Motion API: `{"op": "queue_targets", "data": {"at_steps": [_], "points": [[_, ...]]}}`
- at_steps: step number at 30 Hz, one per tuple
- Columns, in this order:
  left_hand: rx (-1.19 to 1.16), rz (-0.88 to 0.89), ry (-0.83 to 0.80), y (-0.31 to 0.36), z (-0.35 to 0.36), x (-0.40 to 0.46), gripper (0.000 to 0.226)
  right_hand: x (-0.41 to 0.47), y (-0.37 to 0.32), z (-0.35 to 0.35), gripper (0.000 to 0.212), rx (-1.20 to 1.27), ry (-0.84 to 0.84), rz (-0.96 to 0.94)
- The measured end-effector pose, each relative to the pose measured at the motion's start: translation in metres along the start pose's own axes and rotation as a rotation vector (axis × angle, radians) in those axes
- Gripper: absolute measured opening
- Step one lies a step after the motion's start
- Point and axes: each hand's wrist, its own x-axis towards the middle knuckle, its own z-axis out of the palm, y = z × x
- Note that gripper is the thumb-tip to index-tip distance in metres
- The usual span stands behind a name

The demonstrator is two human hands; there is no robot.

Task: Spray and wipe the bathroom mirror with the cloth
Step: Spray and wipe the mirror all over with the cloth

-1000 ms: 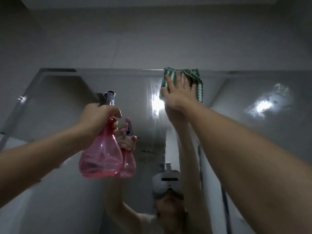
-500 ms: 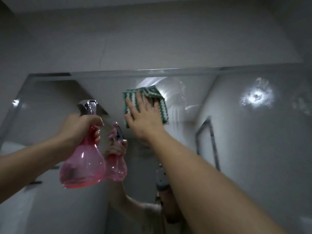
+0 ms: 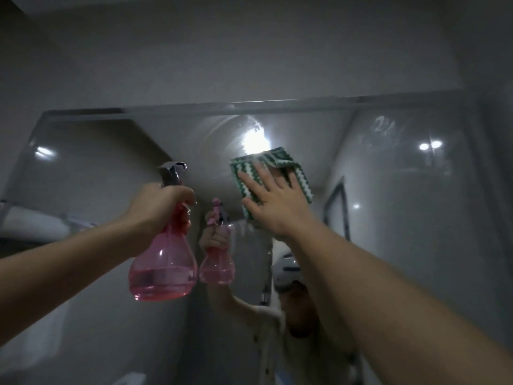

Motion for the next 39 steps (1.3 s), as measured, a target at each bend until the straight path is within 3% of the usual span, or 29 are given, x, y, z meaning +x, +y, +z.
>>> {"op": "queue_targets", "data": {"at_steps": [9,17,23,26,39], "points": [[-0.041,-0.020,-0.058,0.008,0.067,-0.030,0.013,-0.055,0.114,-0.032,0.056,0.007,0.019,0.250],[-0.115,0.009,-0.180,0.009,0.088,-0.044,0.013,-0.073,0.129,-0.031,0.056,-0.012,0.053,0.362],[-0.119,0.013,-0.179,0.012,0.032,-0.014,0.007,-0.031,0.070,-0.017,0.058,0.049,0.118,0.633],[-0.134,0.013,-0.163,0.013,-0.001,0.010,0.015,0.012,0.027,-0.013,0.058,0.052,0.140,0.579],[-0.102,0.055,-0.116,-0.001,-0.115,0.099,0.005,0.151,-0.149,0.014,0.059,0.045,0.127,0.315]]}}
